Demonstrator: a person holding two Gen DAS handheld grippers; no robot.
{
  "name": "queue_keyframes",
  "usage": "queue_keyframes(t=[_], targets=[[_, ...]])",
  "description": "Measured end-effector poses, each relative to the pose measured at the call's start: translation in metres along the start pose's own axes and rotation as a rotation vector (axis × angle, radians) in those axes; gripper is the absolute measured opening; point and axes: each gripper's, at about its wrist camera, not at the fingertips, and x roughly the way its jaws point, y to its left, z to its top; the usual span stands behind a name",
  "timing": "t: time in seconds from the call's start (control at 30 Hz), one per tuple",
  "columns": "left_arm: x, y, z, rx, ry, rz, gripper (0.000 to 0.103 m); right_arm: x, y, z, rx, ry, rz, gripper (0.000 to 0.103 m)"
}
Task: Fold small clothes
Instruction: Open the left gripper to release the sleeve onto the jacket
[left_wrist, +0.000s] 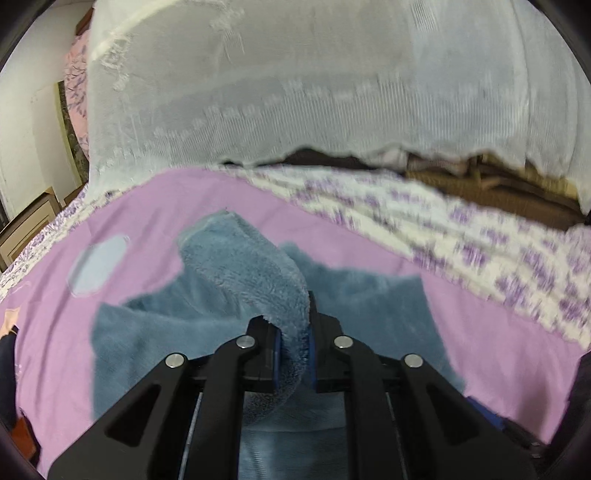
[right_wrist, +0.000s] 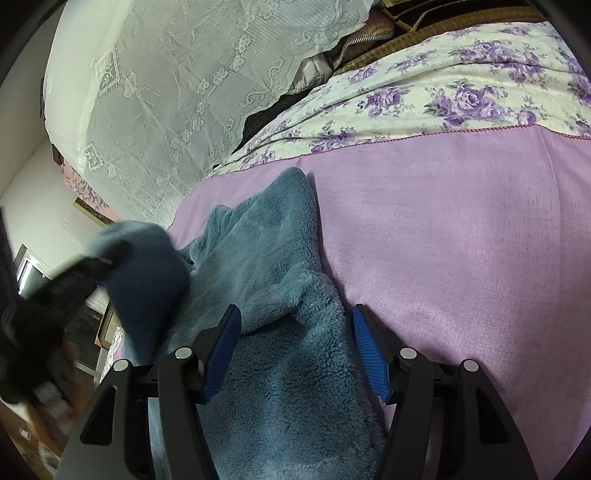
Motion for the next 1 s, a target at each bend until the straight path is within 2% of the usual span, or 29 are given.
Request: queue_keyframes(t=[0.03, 0.1, 0.13, 0.17, 0.23, 0.27, 0.3, 0.47, 0.63, 0.7, 0.77, 0.8, 0.9, 1.0], targets=[[0.012, -0.007, -0.008, 0.015, 0.037, 0.011, 0.02, 0.0, 0.0, 0.0, 0.002, 0.0, 0.001, 0.062], [0.023, -0.01, -0.018, 0.03, 0.075, 0.015, 0.059, 0.0, -0.001, 0.001, 0.01, 0.0, 0.007, 0.062], [0.026, -0.011, -0.023, 0.036, 0.087, 0.022, 0.068, 0.0, -0.002, 0.001, 0.012, 0.0, 0.008, 0.062], [0.025, -0.009, -0.025, 0.038, 0.082, 0.026, 0.076, 0.0, -0.002, 0.001, 0.015, 0.0, 0.011, 0.062], [0.015, -0.001, -0.024, 0.039, 0.052, 0.021, 0.083, 0.0, -0.003, 0.002, 0.019, 0.0, 0.014, 0.062], [0.006, 0.005, -0.022, 0.041, 0.035, 0.003, 0.09, 0.0, -0.003, 0.001, 0.019, 0.0, 0.015, 0.062], [0.0, 0.009, -0.02, 0.044, 0.024, -0.008, 0.094, 0.0, -0.003, 0.001, 0.02, 0.0, 0.017, 0.062], [-0.039, 0.04, -0.011, 0.102, -0.035, -0.031, 0.098, -0.004, -0.005, 0.002, 0.026, -0.016, 0.024, 0.062], [-0.052, 0.102, -0.019, 0.097, -0.079, 0.106, 0.099, -0.013, 0.004, 0.005, 0.008, -0.043, 0.049, 0.062], [-0.042, 0.128, -0.027, 0.07, -0.049, 0.176, 0.099, -0.015, 0.016, 0.009, -0.01, -0.061, 0.054, 0.063], [-0.022, 0.156, -0.034, 0.02, 0.017, 0.211, 0.099, -0.012, 0.037, 0.014, -0.045, -0.063, 0.077, 0.063], [-0.009, 0.17, -0.038, -0.016, 0.061, 0.218, 0.099, -0.01, 0.046, 0.015, -0.065, -0.061, 0.08, 0.063], [0.016, 0.194, -0.046, -0.087, 0.123, 0.221, 0.099, 0.003, 0.088, 0.019, -0.168, -0.064, 0.052, 0.064], [0.031, 0.206, -0.056, -0.133, 0.163, 0.185, 0.099, 0.029, 0.127, 0.019, -0.279, -0.032, -0.008, 0.071]])
